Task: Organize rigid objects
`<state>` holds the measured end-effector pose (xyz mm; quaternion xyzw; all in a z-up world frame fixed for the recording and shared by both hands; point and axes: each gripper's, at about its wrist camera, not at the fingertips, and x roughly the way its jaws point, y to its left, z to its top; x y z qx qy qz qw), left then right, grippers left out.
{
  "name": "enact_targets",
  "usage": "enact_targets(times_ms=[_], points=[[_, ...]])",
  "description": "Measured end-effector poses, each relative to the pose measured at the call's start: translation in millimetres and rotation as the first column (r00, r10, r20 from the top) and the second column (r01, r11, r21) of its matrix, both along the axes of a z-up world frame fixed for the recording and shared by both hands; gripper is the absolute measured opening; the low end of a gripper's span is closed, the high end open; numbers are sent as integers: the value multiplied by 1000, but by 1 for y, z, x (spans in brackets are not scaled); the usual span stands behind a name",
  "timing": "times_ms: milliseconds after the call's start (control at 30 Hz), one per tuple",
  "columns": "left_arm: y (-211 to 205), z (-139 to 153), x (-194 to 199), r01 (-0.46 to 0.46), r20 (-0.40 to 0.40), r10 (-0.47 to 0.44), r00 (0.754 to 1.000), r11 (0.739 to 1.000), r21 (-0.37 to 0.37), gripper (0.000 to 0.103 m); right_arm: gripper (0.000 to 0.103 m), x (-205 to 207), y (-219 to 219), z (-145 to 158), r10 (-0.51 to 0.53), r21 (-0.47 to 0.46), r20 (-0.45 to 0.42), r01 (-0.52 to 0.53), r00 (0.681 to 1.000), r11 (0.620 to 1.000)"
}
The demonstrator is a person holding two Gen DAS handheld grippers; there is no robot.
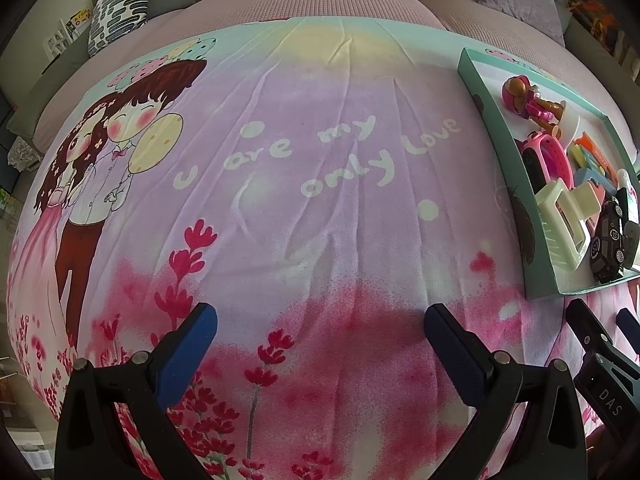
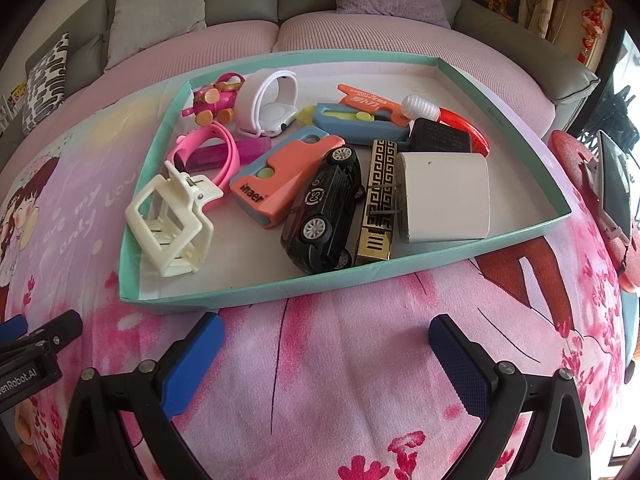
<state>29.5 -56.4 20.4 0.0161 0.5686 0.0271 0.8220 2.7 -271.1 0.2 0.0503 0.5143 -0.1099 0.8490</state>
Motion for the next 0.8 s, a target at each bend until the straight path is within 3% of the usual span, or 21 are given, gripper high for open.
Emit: enact_targets(times_ms=[800], points=[[-19,9,-8,46,25,-46,999,999,-12,103,103,0,-1,0,1,1,0,-1,1000,1000]])
